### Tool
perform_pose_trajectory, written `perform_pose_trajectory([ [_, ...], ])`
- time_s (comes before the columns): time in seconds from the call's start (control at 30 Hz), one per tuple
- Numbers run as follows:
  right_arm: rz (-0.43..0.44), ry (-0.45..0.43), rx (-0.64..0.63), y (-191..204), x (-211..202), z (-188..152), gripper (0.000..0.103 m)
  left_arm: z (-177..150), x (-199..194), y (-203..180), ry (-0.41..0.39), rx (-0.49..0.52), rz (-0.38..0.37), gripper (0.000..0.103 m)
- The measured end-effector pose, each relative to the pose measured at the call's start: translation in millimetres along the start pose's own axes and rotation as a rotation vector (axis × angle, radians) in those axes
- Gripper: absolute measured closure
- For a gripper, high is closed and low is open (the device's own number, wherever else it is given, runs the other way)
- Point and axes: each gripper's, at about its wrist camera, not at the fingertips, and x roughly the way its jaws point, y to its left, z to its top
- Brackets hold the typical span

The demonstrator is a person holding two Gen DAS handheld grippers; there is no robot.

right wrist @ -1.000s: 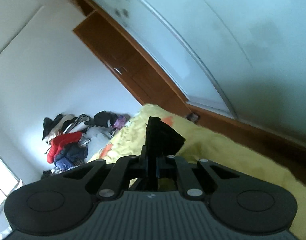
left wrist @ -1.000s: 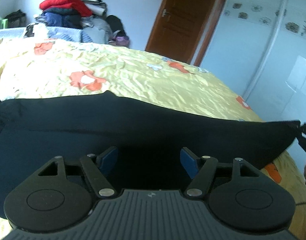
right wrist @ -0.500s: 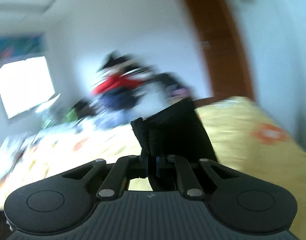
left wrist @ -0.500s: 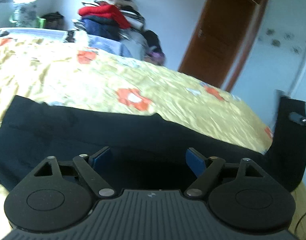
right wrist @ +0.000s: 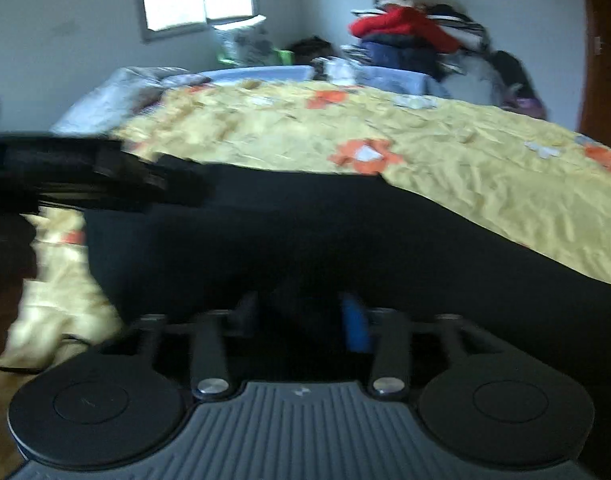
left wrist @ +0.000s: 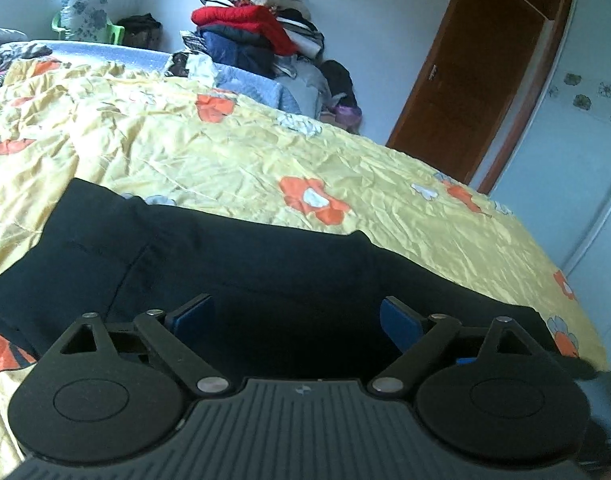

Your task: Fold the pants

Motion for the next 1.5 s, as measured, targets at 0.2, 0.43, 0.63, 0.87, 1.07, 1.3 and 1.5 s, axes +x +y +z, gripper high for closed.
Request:
perform_pose_trajectory([
  [0.2, -0.256, -0.193, 0.022, -51.3, -94.6, -7.7, 0.046, 4.2, 8.6, -21.2, -0.001, 0.067, 0.003, 0.008],
  [0.43, -0.516, -0.131, 0.333, -138.6, -157.4, -65.9, 0.044, 2.2, 28.8, -95.0, 0.074, 0.277, -0.134, 0.007],
  [0.63, -0.457, -0.079, 0.368, -139.9, -157.4, -98.1, 0.039, -16.6, 58.6, -184.2, 0.089, 0.538, -0.206, 0.006],
  [0.87, -0.532, 0.066, 0.106, -118.5, -141.0, -86.0, 0.034, -51.0, 101.6, -252.0, 0.113, 0.767, -0.230, 0.006],
  [1.07, -0.542, -0.044, 0.130, -113.6, -153.8, -79.9, 0.033, -53.8, 151.9, -271.5, 0.111, 0.796, -0.136, 0.002],
  [1.3, -0.556, 0.040, 0.121, -117.1, -123.1, -79.4, 0.028, -42.9, 162.6, -267.6, 0.084, 0.720, -0.151, 0.001],
  [1.5, -0.629, -0.007, 0.093, -108.9, -131.8, -72.1, 0.022, -20.0, 131.6, -234.5, -0.043, 0.695, -0.069, 0.001],
])
